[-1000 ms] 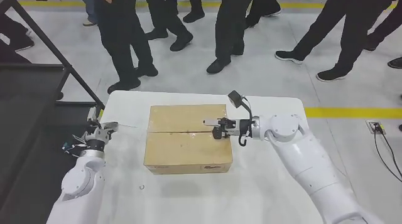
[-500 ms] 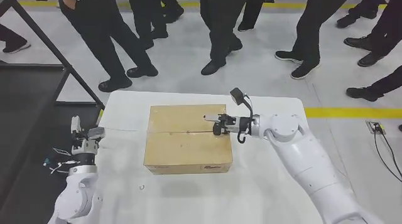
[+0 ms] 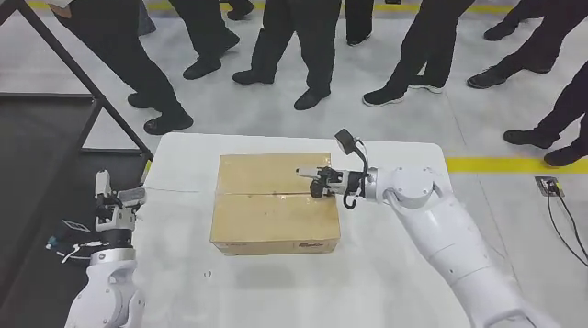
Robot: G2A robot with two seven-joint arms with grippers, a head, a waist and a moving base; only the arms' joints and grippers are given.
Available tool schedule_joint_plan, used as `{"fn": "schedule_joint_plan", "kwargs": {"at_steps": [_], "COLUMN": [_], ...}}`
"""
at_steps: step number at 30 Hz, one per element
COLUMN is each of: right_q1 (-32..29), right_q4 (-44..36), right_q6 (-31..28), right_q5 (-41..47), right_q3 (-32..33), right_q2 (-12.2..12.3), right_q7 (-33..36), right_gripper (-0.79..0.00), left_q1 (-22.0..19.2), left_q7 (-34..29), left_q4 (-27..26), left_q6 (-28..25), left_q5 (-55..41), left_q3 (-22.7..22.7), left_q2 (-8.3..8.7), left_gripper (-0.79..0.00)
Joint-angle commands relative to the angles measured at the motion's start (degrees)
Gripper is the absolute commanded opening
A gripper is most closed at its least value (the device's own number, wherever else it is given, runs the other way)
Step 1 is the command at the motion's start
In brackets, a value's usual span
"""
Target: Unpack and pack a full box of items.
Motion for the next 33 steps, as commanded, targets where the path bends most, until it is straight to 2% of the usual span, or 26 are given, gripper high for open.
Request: {"fn": "schedule_joint_plan", "kwargs": {"at_steps": [1, 4, 15, 26, 33], "right_q1": [0.03, 0.00, -0.87, -3.30, -5.54], "right_q4": [0.12, 0.20, -0.63, -3.97, -6.62], "right_q6": [0.02, 0.22, 0.42, 0.37, 0.13], "right_q5": [-0.14, -0.25, -0.53, -0.94, -1.18], "right_q3": [-0.03, -0.02, 0.65, 2.75, 4.98], "right_q2": [-0.03, -0.07, 0.15, 1.15, 2.15], "right_q7": [-0.27, -0.83, -1.48, -1.92, -2.30], "right_gripper": [0.000, 0.000, 0.000, 0.000, 0.000], "left_q1": [0.54, 1.59, 3.48, 3.67, 3.65], "left_q7": [0.20, 0.41, -0.21, -0.72, -3.44], "left_q4": [-1.32, -3.81, -13.68, -21.67, -24.34], "left_q6": [0.25, 0.66, 7.16, 14.58, 17.72], "left_q5": [0.83, 2.63, 9.08, 20.44, 29.10], "left_q3": [-0.31, -0.64, -1.07, 3.51, 6.74], "left_q2": [-0.02, -0.06, -0.10, -0.30, -0.25], "left_gripper": [0.000, 0.000, 0.000, 0.000, 0.000]}}
